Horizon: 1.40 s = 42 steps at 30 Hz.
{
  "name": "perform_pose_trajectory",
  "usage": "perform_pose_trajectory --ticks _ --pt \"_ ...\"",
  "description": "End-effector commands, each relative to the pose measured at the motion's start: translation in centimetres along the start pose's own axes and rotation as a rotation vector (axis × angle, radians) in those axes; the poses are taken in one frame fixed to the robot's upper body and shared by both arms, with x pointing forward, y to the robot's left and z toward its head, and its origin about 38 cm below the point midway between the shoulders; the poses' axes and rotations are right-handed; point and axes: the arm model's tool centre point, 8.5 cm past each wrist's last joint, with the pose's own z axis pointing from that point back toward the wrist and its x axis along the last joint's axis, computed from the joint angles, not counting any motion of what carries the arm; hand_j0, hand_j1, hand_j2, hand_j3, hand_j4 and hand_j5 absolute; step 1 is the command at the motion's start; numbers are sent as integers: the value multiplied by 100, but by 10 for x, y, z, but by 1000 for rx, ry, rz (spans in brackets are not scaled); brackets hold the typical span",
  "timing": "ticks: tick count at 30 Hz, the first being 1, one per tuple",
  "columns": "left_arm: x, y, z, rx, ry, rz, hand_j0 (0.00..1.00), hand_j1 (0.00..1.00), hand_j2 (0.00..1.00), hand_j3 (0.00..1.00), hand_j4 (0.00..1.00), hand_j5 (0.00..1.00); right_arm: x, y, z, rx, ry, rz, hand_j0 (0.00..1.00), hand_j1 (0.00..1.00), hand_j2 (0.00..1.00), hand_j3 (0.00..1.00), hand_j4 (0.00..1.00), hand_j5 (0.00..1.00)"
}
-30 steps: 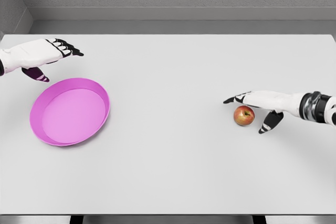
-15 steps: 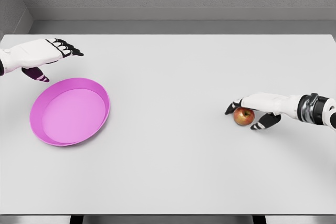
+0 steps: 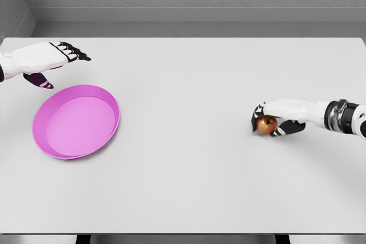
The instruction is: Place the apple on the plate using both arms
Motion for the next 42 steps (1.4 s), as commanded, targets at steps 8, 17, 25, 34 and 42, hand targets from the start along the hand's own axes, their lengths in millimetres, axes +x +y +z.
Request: perform_pose_trajectory --ticks 8,17,25,34,42 --pt "-1 2 1 6 2 3 100 100 100 100 100 100 5 -21 6 -44 -6 32 45 45 45 45 45 45" --pt "-1 2 1 7 2 2 100 100 100 100 100 100 30 -37 1 -82 -72 74 43 43 43 43 43 43" --pt "-1 2 1 7 2 2 100 100 100 100 100 100 51 -45 -10 -107 -151 99 43 43 43 43 43 43" --pt "-2 3 1 7 4 1 100 100 100 100 100 100 72 -46 -25 -118 -233 108 43 43 43 43 43 43" --pt "-2 3 2 9 5 1 100 100 100 100 100 100 89 -50 -35 -134 -286 112 43 43 43 43 43 43"
